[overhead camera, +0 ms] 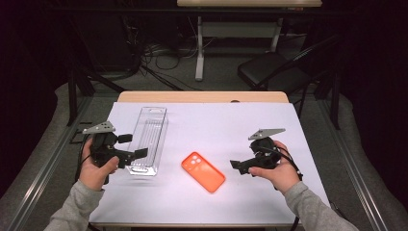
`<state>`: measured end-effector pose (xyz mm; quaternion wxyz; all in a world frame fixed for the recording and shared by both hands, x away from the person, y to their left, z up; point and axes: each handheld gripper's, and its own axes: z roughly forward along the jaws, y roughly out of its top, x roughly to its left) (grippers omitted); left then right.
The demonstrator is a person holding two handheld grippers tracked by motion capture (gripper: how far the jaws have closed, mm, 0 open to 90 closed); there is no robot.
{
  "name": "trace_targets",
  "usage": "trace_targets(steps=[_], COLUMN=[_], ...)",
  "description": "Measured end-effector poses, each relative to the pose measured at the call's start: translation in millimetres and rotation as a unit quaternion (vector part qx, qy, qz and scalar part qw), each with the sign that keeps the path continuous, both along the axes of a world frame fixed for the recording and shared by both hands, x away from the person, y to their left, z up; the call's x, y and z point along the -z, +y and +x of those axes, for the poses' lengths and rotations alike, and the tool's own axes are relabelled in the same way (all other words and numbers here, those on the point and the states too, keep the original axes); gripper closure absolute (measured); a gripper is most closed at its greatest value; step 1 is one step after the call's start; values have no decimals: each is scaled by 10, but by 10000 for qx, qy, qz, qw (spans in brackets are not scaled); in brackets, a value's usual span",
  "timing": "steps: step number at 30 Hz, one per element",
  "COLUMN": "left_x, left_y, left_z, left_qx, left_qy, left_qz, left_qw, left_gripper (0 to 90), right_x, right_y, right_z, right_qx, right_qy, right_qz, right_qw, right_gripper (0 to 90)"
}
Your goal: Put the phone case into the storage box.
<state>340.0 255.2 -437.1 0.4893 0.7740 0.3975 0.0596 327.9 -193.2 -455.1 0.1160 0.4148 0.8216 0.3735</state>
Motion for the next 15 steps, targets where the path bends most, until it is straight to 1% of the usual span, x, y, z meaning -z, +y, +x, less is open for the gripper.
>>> trace_targets(steps=[1,3,9,11,13,15], left_x=[-3,-12,-44,-58,-66,-71], left_y=[-3,-19,-90,-116,-146,-180], left_z=[8,25,90,116,144,172], left_qx=[-77,-97,-186,-207,-207,-212], left_qy=[-12,34,59,63,65,67], left_qz=[22,54,151,168,140,160], left_qw=[10000,9999,9997,9996,9997,9996], left_gripper=[7,7,7,7,7,11], right_x=[-8,-18,-27,-28,-29,-25], right_y=[20,64,217,270,323,374], right_z=[14,47,143,174,200,229], right_qx=[23,2,-120,-182,-256,-325], right_qy=[-10,-8,192,235,277,337], right_qz=[-37,-81,-219,-307,-383,-422], right_qw=[10000,10000,9995,9991,9986,9980], right_gripper=[7,7,7,8,9,18])
